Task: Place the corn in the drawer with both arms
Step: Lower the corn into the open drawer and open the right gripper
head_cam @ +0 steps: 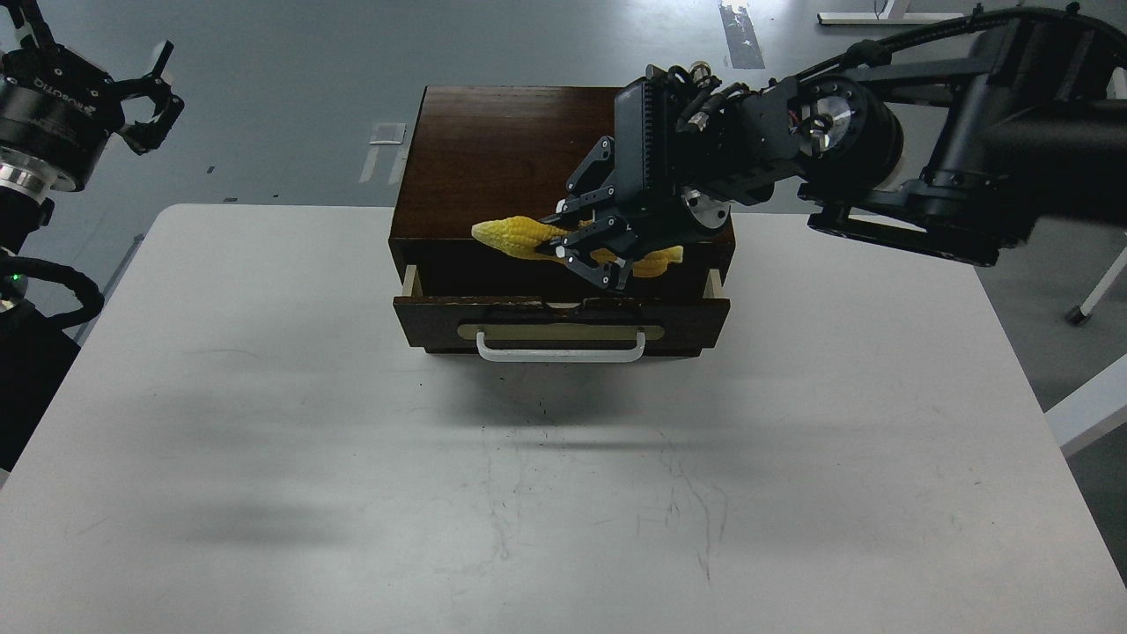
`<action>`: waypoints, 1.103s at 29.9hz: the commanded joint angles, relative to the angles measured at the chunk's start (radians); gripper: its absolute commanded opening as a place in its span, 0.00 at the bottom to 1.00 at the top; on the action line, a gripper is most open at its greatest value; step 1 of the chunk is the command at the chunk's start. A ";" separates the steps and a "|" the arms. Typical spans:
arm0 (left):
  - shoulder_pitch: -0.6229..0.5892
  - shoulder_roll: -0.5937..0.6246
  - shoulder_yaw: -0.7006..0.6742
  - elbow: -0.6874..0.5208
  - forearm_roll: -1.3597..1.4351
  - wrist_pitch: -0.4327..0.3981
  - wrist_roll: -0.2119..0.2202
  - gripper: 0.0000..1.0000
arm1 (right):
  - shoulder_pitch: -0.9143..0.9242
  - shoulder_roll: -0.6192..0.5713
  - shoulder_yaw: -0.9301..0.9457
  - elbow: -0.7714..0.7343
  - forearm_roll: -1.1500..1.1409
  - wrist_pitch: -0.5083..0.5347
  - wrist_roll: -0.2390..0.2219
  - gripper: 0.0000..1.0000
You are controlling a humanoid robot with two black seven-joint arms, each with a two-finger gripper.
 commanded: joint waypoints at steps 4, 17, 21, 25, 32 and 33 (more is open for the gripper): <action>0.000 -0.002 -0.001 0.000 0.000 0.000 -0.002 0.98 | -0.022 0.000 0.001 -0.003 -0.002 -0.003 0.000 0.11; 0.003 0.000 -0.003 0.001 -0.001 0.000 -0.005 0.98 | -0.048 -0.006 0.003 -0.010 0.004 -0.025 0.000 0.51; 0.005 0.000 -0.004 0.001 -0.001 0.000 -0.006 0.98 | -0.048 -0.006 0.004 -0.010 0.004 -0.025 0.000 0.52; 0.005 0.000 -0.007 0.001 -0.001 0.000 -0.005 0.98 | -0.048 -0.006 0.006 -0.010 0.004 -0.025 0.000 0.55; 0.006 0.003 -0.007 0.001 -0.001 0.000 -0.005 0.98 | -0.040 -0.015 0.026 -0.012 0.010 -0.026 0.000 0.61; 0.006 0.004 -0.007 0.001 -0.001 0.000 -0.005 0.98 | -0.039 -0.027 0.036 -0.012 0.023 -0.026 0.000 0.64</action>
